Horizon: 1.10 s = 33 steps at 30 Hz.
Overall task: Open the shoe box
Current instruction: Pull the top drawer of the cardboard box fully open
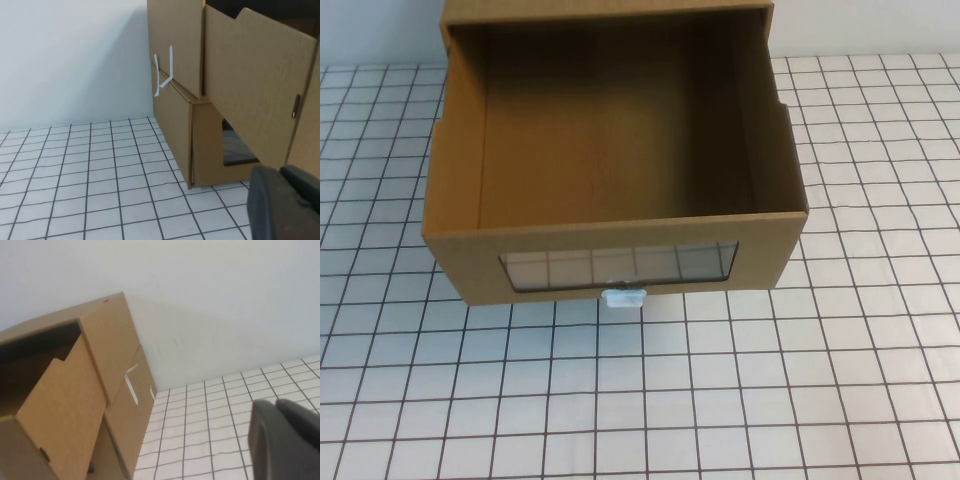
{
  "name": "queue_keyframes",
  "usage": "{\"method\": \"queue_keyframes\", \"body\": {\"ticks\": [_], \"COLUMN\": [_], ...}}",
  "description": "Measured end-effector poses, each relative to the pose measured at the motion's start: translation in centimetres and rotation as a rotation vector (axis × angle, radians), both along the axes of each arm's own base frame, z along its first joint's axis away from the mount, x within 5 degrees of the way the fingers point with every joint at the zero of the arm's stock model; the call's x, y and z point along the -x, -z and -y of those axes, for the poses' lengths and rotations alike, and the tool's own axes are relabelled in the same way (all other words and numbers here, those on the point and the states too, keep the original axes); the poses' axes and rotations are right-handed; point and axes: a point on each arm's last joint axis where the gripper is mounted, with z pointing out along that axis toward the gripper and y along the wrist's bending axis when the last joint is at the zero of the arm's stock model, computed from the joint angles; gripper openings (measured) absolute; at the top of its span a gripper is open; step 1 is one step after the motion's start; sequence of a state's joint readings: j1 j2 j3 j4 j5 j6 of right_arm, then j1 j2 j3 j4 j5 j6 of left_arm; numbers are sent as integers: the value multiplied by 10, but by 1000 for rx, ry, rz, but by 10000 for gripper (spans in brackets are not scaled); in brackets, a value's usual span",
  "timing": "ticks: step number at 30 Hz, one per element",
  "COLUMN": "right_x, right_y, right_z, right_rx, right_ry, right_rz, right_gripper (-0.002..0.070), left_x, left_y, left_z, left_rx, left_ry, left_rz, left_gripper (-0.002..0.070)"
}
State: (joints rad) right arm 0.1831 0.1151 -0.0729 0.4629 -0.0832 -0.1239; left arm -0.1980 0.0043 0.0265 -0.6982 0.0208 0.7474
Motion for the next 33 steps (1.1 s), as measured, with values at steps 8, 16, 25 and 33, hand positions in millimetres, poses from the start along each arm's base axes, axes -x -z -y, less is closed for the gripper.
{"method": "queue_keyframes", "body": {"ticks": [8, 16, 25, 33], "right_x": [0, 1, 8, 8], "right_y": [8, 7, 23, 27], "right_z": [-4, -3, 4, 3], "right_rx": [13, 28, 128, 178], "right_ry": [-42, -29, 100, 95], "right_rz": [-83, -67, -61, -72], "right_gripper": [-13, -13, -13, -13], "left_x": [0, 0, 0, 0], "left_y": [0, 0, 0, 0], "left_z": [0, 0, 0, 0], "left_rx": [0, 0, 0, 1], "left_ry": [0, 0, -1, -2], "left_rz": [0, 0, 1, 2], "left_gripper": [-2, -2, -2, -2]}}
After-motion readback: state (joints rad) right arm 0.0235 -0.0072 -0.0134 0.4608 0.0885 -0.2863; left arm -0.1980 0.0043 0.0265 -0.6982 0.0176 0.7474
